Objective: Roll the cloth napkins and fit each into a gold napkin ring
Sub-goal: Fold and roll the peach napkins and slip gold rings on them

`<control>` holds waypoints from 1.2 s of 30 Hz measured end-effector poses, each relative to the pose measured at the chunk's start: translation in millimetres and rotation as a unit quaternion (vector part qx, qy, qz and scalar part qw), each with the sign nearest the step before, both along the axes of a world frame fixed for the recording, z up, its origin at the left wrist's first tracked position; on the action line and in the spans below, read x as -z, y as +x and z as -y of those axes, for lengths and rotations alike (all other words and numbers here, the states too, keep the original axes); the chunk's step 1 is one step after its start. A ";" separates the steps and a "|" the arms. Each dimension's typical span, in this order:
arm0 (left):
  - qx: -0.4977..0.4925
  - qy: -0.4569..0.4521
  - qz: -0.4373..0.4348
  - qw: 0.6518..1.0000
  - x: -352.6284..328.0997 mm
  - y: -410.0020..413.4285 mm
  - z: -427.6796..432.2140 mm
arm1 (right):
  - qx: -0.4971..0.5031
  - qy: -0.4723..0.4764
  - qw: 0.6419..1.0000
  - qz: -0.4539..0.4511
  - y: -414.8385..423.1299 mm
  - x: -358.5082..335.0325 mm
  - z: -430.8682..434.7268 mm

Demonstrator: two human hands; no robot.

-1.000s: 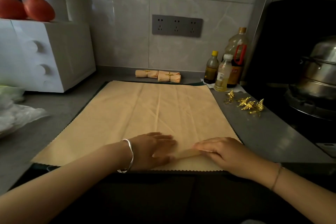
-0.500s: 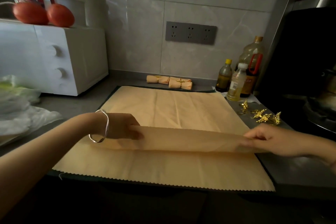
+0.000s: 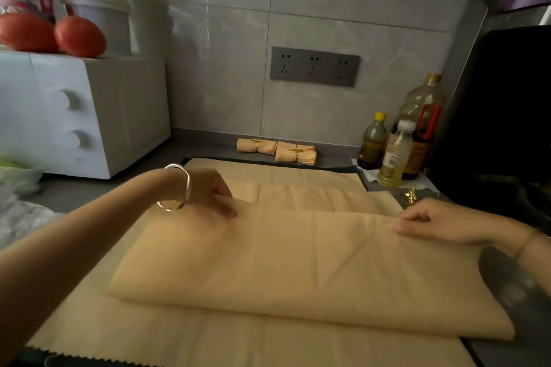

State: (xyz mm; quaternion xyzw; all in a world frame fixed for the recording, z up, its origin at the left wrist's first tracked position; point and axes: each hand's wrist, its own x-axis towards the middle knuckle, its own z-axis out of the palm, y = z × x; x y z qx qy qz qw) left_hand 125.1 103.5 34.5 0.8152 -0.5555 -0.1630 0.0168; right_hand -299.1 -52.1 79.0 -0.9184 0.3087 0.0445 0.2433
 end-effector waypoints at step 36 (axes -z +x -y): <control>-0.072 -0.161 0.171 0.969 31.3 -52.4 82.0 | 0.191 -0.168 0.957 0.141 112.3 83.8 115.4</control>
